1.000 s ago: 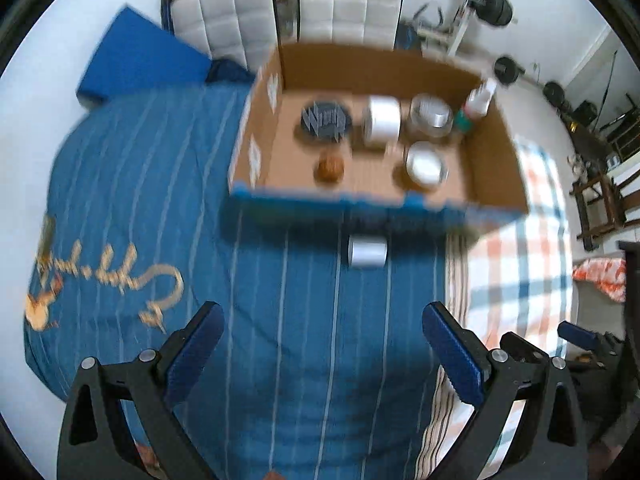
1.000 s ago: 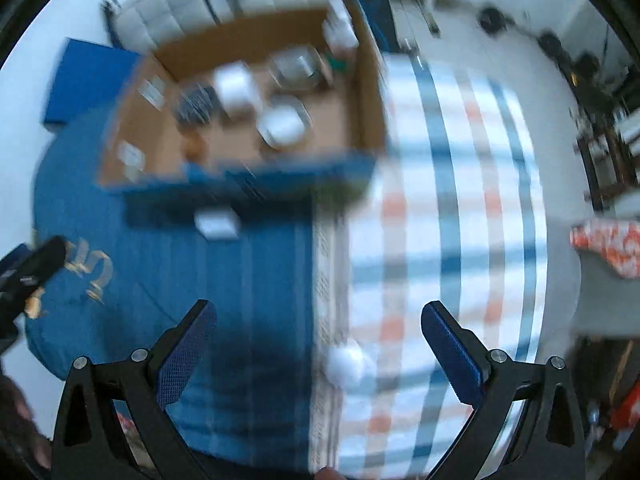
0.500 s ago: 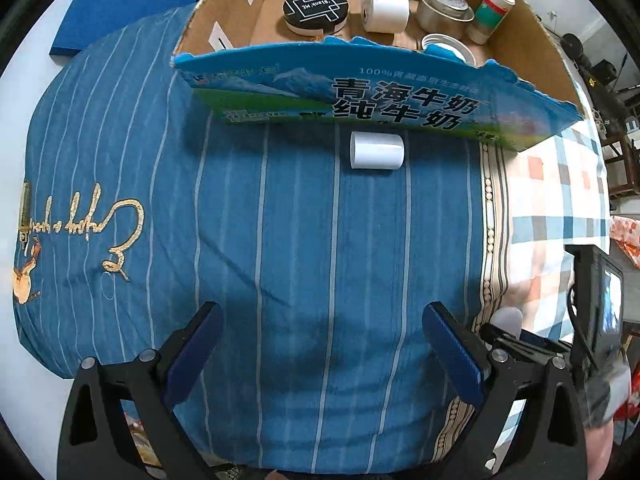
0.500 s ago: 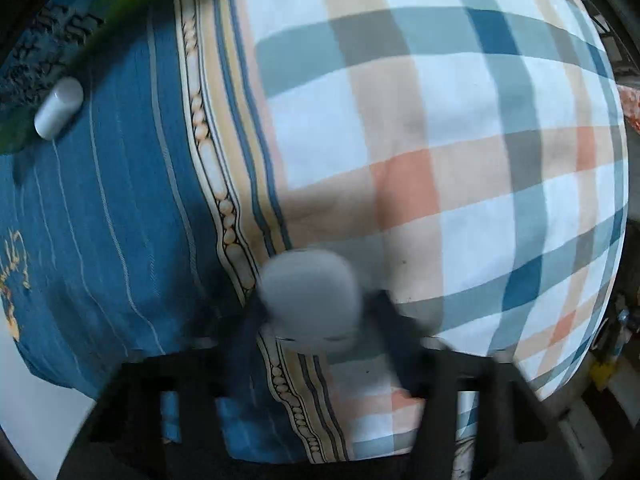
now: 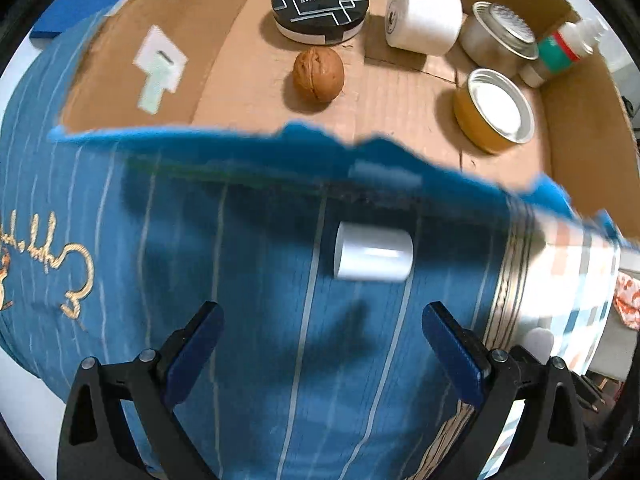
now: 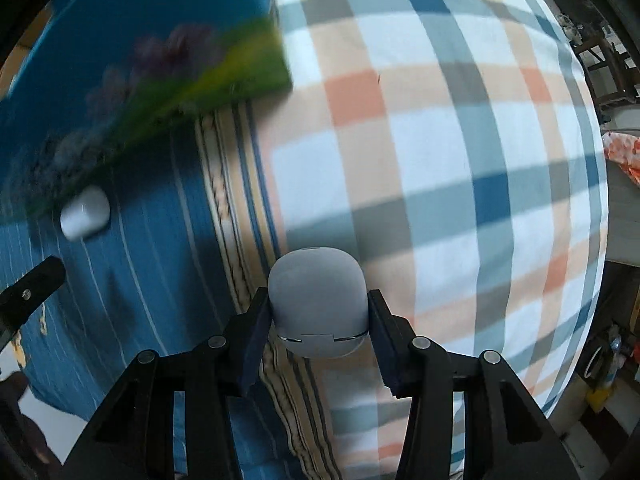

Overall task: Organize rigid objects
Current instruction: 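Grasp the white cylinder with the left tool while the right tool grasps the white oval case, then carry the white cylinder and oval case into the box and release both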

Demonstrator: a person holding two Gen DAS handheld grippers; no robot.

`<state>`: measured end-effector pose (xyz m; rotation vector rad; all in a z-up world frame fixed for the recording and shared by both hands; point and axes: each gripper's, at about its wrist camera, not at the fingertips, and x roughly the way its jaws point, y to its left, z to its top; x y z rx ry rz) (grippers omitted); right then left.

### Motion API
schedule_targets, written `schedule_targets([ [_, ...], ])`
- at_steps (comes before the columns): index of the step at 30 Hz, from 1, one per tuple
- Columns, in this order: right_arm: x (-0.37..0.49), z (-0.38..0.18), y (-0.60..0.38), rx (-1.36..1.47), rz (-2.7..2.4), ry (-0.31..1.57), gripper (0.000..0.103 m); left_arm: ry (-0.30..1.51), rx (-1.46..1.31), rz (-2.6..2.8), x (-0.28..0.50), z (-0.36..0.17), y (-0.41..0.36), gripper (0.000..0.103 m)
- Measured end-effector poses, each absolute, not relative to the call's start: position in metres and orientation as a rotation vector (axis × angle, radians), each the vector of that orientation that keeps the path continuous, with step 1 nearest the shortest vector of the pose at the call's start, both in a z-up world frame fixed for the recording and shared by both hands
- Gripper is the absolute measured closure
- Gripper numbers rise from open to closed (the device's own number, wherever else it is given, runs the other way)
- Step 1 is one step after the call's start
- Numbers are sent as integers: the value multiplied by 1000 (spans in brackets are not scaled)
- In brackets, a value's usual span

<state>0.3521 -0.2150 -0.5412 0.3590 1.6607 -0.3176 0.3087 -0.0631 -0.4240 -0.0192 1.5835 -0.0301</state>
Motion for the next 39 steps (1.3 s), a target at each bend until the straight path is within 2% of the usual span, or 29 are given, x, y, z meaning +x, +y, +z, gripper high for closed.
schedule_targets([
  [7,371,-545,-227,371,-313,1668,53,1619,-20,-43,335,-452,-70,3],
  [8,372,-546,-227,369,-313,1670,53,1618,-13,-45,337,-455,-72,10],
  [9,374,-547,-227,371,-315,1671,53,1614,-4,-46,339,-458,-74,23],
  [10,378,-548,-232,372,-315,1672,53,1610,3,-49,342,-461,-76,31],
  [11,381,-549,-231,372,-316,1675,53,1613,10,-48,343,-463,-78,46],
  [13,382,-550,-229,372,-315,1679,53,1628,20,-53,346,-472,-81,52],
  [14,383,-550,-229,369,-313,1682,53,1626,30,-50,346,-474,-81,62],
  [20,380,-547,-216,351,-277,1699,53,1593,37,-80,332,-464,-76,63],
  [26,357,-550,-192,313,-186,1770,53,1618,55,-109,277,-454,-51,63],
  [33,350,-569,-173,240,-181,1828,52,1713,1,-89,248,-487,-22,63],
  [39,350,-570,-171,240,-212,1842,52,1689,32,-85,256,-493,-31,63],
])
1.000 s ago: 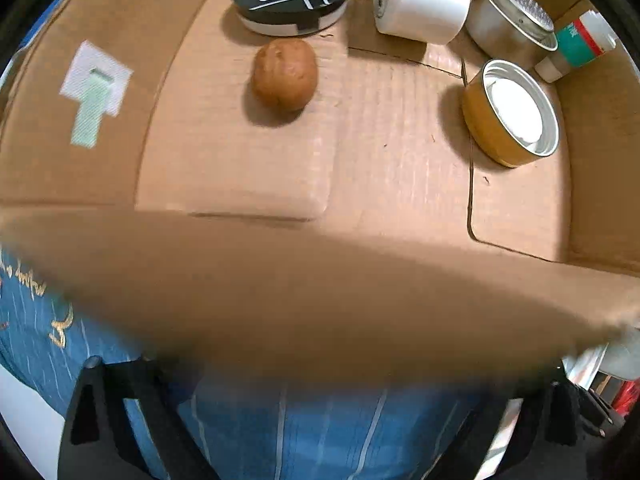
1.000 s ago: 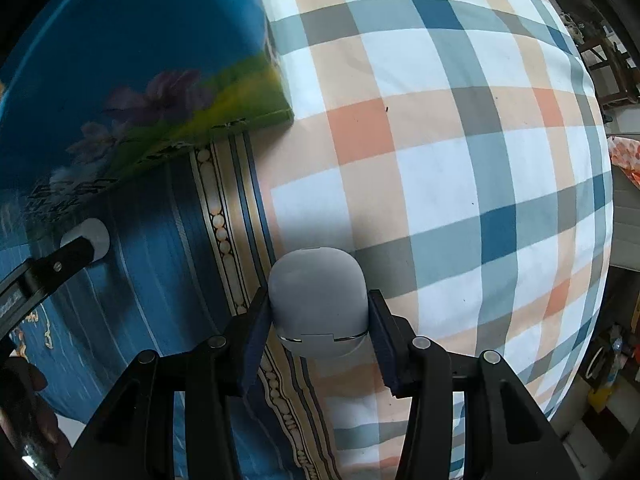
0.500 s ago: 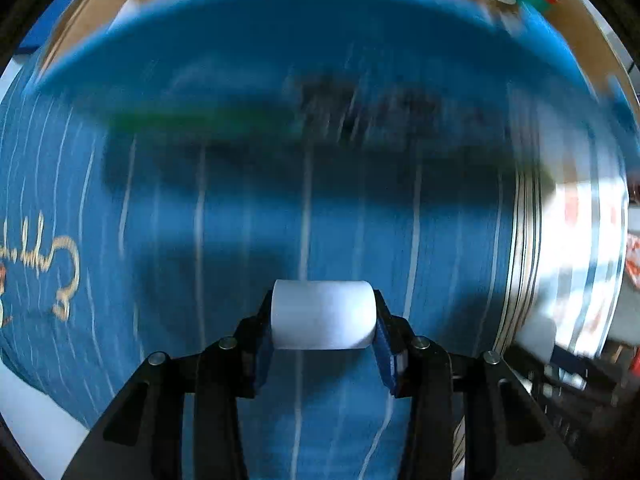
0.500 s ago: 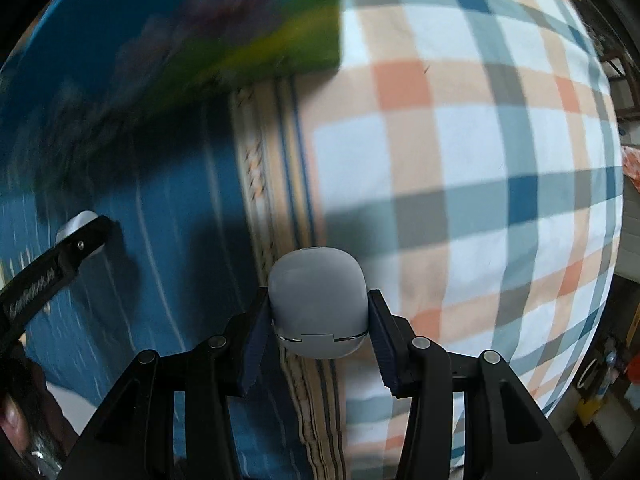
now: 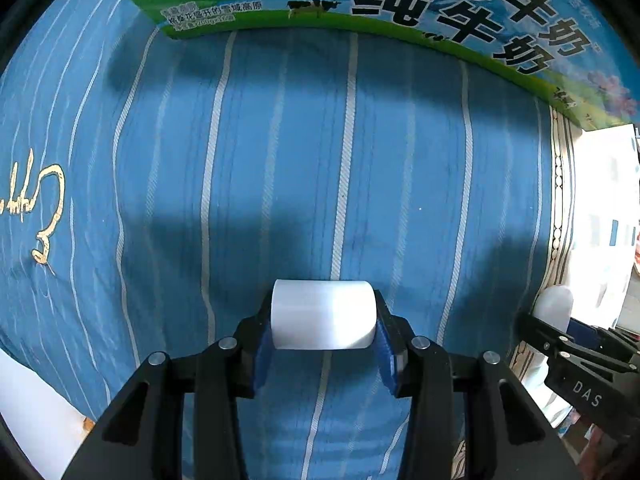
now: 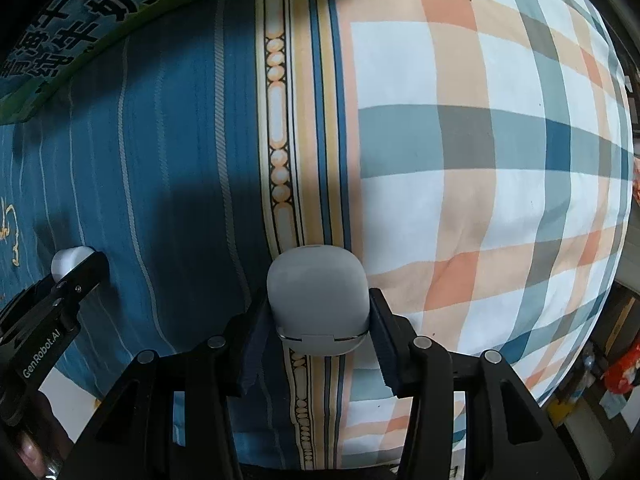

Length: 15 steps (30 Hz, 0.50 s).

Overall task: Organize rigid objects
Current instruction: 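Carry the white cylinder and oval case into the box and release both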

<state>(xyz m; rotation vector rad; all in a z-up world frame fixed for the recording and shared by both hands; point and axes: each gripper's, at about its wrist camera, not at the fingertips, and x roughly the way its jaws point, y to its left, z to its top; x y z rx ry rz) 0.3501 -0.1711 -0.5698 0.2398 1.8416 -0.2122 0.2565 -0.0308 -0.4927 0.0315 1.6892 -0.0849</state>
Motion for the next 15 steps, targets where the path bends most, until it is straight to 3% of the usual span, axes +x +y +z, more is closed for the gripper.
schedule_targets([
  [6,337,-575,-171,185,-232,1823,54,1673,35,-79,236,-491,-46,63],
  [15,325,-534,-156,177,-161,1740,54,1561,55,-133,218,-414,-52,63],
])
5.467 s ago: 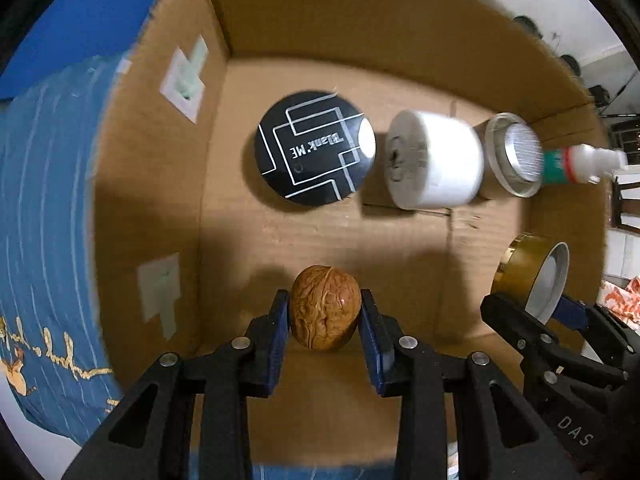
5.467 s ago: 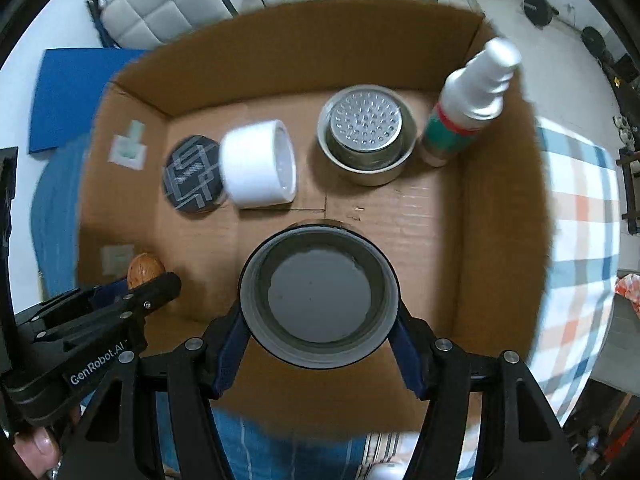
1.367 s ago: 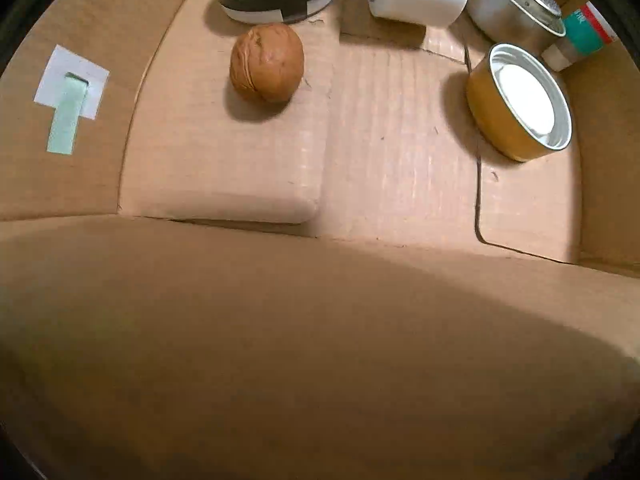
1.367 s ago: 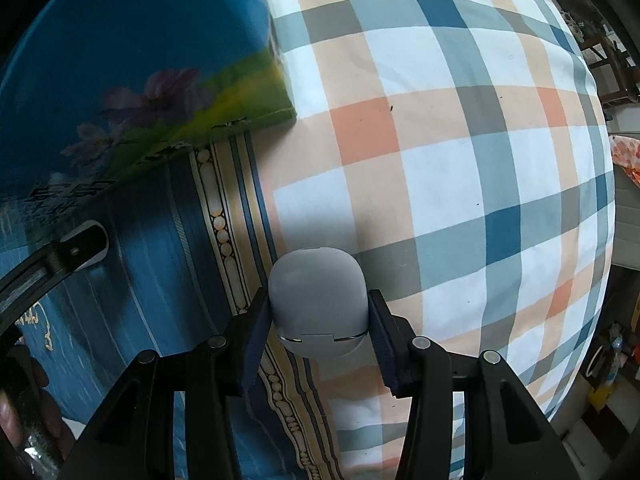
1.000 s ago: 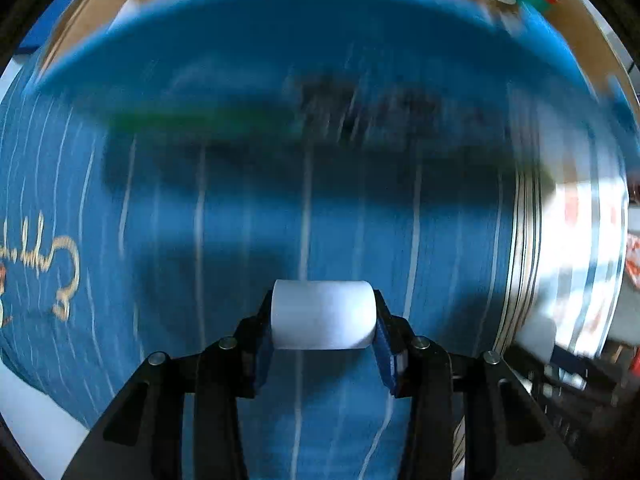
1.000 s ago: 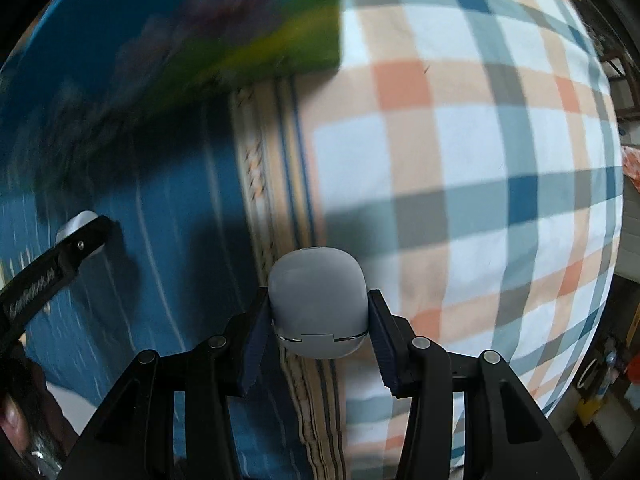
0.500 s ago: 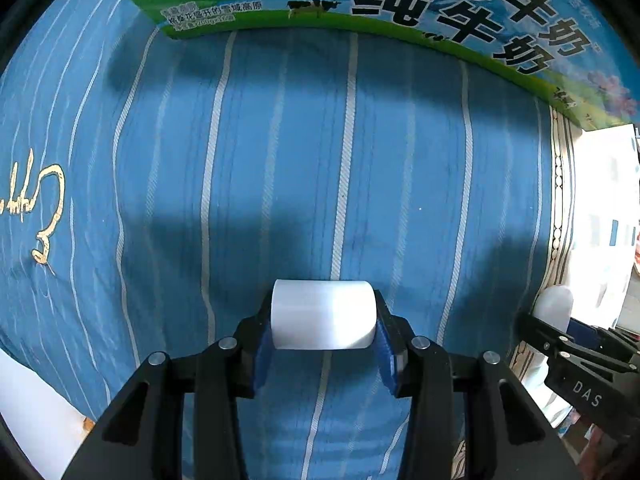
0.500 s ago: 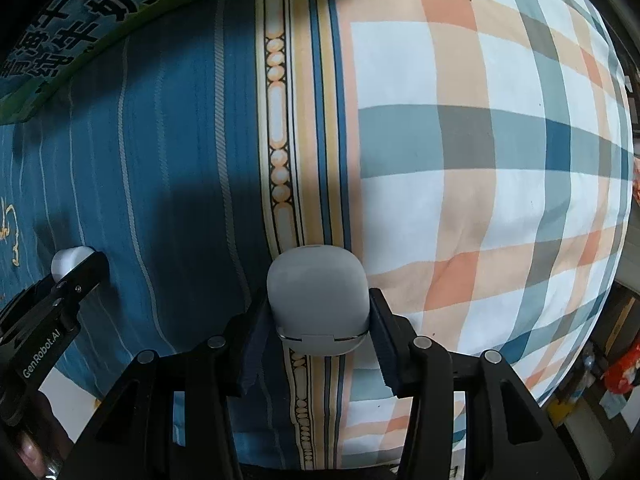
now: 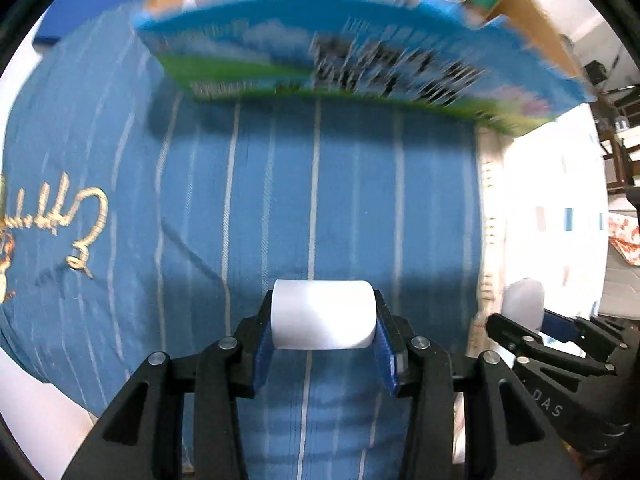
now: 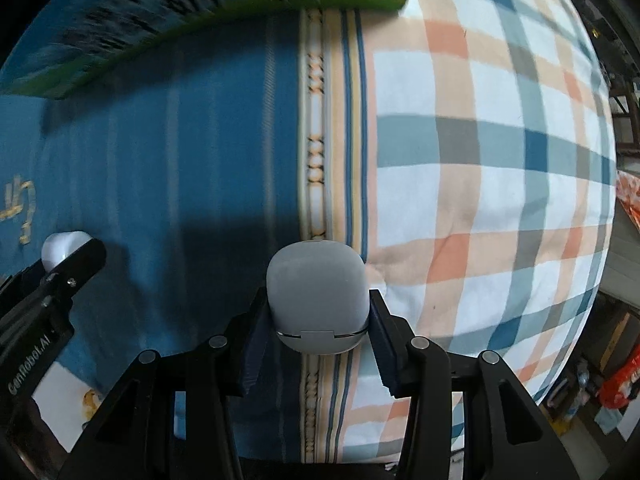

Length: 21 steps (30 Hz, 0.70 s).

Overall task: Organize rigid objects
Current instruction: 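Carry the white cylinder and oval case into the box and release both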

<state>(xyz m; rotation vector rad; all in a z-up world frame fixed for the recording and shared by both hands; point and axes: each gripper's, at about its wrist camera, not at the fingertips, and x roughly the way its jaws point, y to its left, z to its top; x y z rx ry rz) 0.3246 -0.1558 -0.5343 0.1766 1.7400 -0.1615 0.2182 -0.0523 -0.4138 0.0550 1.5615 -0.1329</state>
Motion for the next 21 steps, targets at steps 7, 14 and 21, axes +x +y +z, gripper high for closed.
schedule_targets([
  [7,318,-451,-148,165,-80,1595,54,1427,50,-206,200,-332,-63,63],
  [14,298,-387,-140,163,-55,1470,54,1317,38,-231,194,-272,-52,63],
  [21,299,-356,-129,179,-26,1396,54,1245,12,-246,200,-236,-43,63],
])
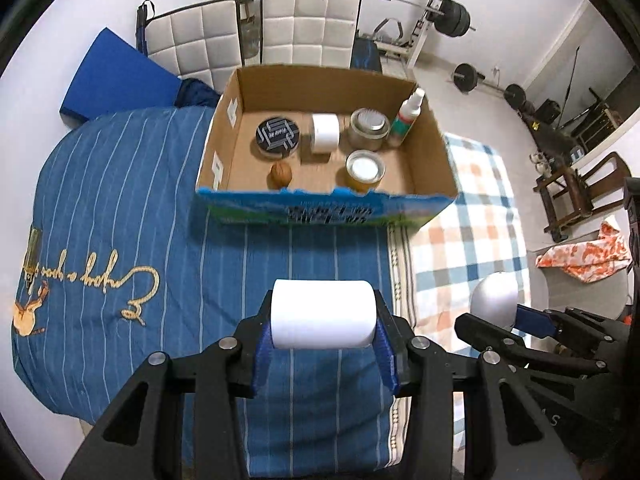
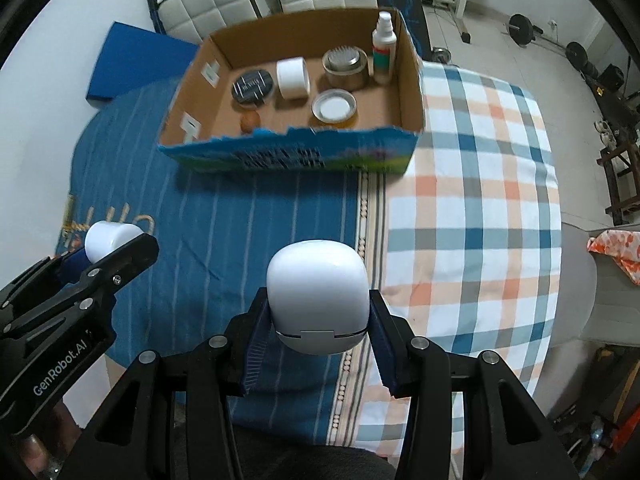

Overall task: Organize rigid objects
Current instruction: 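Carry the white cylinder and oval case into the box and release both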

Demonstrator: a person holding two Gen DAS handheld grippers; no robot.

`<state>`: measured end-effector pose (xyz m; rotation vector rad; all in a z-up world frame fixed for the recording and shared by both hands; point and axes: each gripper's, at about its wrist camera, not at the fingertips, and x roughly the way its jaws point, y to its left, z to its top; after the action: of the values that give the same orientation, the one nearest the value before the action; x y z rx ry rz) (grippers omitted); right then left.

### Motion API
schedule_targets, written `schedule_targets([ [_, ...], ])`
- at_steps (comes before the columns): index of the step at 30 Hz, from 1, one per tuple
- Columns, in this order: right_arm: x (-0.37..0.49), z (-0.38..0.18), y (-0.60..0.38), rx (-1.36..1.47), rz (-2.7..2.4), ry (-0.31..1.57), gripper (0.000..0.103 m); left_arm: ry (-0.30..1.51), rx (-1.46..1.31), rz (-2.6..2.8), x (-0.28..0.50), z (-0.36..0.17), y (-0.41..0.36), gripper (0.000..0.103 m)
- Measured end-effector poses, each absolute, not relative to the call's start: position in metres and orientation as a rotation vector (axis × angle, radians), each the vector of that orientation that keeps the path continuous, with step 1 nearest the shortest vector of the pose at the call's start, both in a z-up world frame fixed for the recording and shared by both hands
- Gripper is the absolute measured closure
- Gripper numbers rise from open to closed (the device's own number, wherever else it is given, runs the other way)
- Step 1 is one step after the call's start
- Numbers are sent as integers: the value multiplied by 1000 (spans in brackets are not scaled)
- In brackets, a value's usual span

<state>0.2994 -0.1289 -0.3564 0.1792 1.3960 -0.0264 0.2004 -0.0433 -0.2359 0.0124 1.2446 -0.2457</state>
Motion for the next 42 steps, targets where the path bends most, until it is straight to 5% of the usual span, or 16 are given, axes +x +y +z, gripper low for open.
schedule_targets([
  [12,375,-340,-143,253,-2,1329,54,1241,-81,-267,293,-230,-35,63],
  [29,521,-464,-190,171,-238,1487,54,1564,-12,-229,437,-381,-81,63],
  [42,552,-502,-201,128,-301,1527,54,1659,29,-228,465,-424,-94,60],
])
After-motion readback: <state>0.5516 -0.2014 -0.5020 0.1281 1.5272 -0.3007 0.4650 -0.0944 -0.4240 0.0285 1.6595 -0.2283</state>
